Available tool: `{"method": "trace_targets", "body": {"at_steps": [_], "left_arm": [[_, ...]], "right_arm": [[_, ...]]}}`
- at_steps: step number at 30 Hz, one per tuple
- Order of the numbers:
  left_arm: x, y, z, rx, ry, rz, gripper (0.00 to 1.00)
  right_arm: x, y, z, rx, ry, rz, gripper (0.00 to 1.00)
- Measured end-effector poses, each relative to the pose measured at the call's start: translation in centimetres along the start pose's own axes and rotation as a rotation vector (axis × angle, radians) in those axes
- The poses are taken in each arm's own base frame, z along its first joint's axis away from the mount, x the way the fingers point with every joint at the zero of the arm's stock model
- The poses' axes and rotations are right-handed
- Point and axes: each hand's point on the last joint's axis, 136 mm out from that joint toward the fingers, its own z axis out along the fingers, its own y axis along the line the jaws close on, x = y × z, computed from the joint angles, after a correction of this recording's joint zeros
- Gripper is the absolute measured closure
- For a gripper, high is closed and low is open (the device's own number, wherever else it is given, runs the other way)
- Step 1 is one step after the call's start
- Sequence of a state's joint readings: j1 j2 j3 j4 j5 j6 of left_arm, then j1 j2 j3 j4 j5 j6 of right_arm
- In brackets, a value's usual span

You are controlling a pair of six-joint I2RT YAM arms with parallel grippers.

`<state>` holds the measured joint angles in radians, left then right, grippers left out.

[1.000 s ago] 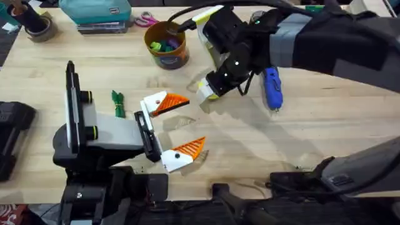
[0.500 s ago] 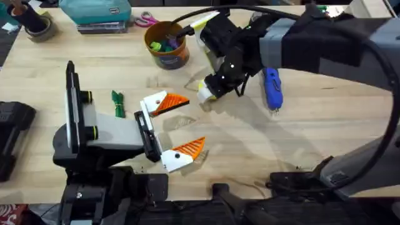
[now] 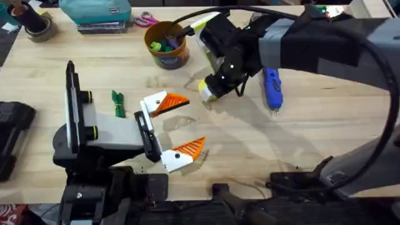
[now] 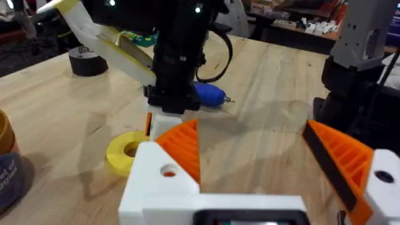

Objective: Pick up the gripper from the table and insert it into the empty holder that is missing its gripper. Then pick up a screw, insert it into the mounting hole, and use the screwdriver to tighten it. Finally, clean up the table by picking up the vegetable and placing it into the bucket.

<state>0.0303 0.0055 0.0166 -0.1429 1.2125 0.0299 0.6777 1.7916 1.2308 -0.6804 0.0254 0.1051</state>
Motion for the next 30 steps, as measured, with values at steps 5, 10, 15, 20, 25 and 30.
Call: {"method": "trace_targets", "body": {"at_steps": [5, 10, 15, 20, 25, 30], "left_arm": [[0.00, 0.00, 0.00, 0.000, 0.000, 0.000, 0.015], [0.00, 0.00, 0.00, 0.000, 0.000, 0.000, 0.015], [0.00, 0.00, 0.00, 0.000, 0.000, 0.000, 0.015], [0.00, 0.00, 0.00, 0.000, 0.000, 0.000, 0.015], [0.00, 0.00, 0.00, 0.000, 0.000, 0.000, 0.016], [0.00, 0.00, 0.00, 0.000, 0.000, 0.000, 0.015]], "right_arm": [[0.00, -0.06, 0.01, 0.004, 0.000, 0.000, 0.549], [0.00, -0.07, 0.01, 0.004, 0.000, 0.000, 0.601], [0.01, -0.07, 0.01, 0.004, 0.000, 0.000, 0.688], [0.01, -0.07, 0.01, 0.004, 0.000, 0.000, 0.757], [0.02, -0.06, 0.01, 0.004, 0.001, 0.001, 0.947], [0.02, -0.07, 0.08, 0.004, 0.002, 0.001, 0.994]]}}
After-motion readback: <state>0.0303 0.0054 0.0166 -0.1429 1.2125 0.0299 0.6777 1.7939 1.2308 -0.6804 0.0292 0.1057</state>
